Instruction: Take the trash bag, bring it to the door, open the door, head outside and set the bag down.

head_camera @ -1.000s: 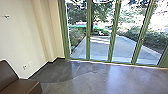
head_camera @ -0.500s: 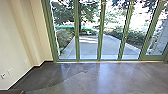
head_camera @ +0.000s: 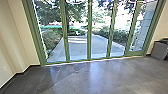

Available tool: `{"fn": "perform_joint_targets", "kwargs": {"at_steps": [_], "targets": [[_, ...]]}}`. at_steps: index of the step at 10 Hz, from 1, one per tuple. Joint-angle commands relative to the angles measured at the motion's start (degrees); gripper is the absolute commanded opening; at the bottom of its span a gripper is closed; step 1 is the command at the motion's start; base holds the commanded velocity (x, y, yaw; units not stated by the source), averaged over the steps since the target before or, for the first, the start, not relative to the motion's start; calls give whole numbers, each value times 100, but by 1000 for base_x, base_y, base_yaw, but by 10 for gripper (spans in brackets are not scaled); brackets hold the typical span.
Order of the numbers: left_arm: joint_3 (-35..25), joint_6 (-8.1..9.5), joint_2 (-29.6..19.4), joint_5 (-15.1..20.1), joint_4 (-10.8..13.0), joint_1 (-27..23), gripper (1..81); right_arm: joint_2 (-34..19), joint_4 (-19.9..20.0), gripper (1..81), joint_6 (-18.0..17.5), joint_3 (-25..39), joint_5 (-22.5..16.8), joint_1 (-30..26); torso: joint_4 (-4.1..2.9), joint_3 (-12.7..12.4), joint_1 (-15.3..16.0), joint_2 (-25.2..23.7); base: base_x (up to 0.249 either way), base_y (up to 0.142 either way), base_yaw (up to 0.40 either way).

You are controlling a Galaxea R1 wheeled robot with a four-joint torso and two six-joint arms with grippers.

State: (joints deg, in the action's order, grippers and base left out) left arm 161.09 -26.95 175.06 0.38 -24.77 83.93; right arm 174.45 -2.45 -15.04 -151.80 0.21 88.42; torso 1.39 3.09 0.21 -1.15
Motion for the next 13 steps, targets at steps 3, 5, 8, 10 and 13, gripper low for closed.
{"fn": "perform_joint_targets", "kwargs": {"at_steps": [3, 5, 8, 10, 13], "targets": [[28, -20, -23, 358, 34, -285, 10, 49, -54, 811, -7, 11, -311, -241, 0, 0, -2, 0, 0, 0, -341], [28, -20, -32, 358, 34, -285, 10, 49, -54, 811, -7, 2, -311, -241, 0, 0, -2, 0, 0, 0, -341], [28, -20, -32, 358, 34, -285, 10, 49, -54, 811, -7, -7, -311, -241, 0, 0, -2, 0, 0, 0, -341], [28, -20, -32, 358, 34, -285, 10, 58, -54, 811, -7, -7, -311, -241, 0, 0, -2, 0, 0, 0, -335], [28, -20, -32, 358, 34, -285, 10, 58, -54, 811, -7, -7, -311, -232, 0, 0, -5, 0, 0, 0, -322]]}}
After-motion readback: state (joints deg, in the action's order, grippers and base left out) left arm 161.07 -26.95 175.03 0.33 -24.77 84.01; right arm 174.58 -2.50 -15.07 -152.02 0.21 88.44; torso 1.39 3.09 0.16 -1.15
